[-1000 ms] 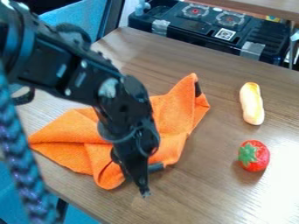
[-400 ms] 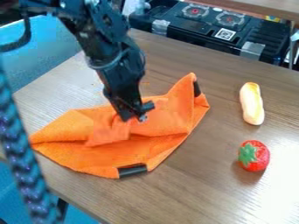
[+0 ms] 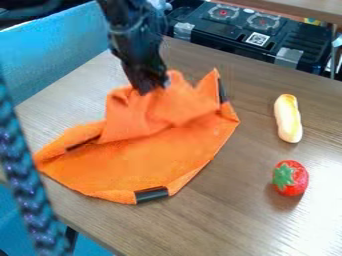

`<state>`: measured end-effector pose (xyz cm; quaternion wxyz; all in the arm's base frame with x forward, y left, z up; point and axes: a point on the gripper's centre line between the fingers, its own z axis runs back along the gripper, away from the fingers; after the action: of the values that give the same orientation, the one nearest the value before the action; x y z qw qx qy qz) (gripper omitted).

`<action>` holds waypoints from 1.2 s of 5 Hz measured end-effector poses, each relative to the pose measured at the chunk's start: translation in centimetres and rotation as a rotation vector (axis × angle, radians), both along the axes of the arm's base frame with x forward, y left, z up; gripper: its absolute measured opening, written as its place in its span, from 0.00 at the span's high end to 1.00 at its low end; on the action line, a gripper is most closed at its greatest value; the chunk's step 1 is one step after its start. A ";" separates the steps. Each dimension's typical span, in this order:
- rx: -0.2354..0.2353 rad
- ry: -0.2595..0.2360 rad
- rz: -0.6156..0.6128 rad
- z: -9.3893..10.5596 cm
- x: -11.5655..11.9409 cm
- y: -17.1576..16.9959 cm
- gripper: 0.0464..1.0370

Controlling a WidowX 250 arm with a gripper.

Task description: Unfold the cloth from bottom right to top left

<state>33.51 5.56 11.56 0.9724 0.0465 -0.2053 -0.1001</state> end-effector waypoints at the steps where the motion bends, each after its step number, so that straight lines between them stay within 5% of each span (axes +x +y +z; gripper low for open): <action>1: -0.013 -0.027 0.080 1.3 2.6 2.2 1.00; 2: -0.014 -0.027 0.140 2.0 4.0 4.2 1.00; 3: 0.016 0.023 0.159 1.6 4.8 5.9 1.00; 6: 0.057 0.095 0.167 0.6 4.9 10.7 1.00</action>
<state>38.41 16.31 12.13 0.9843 0.0863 -0.1514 -0.0264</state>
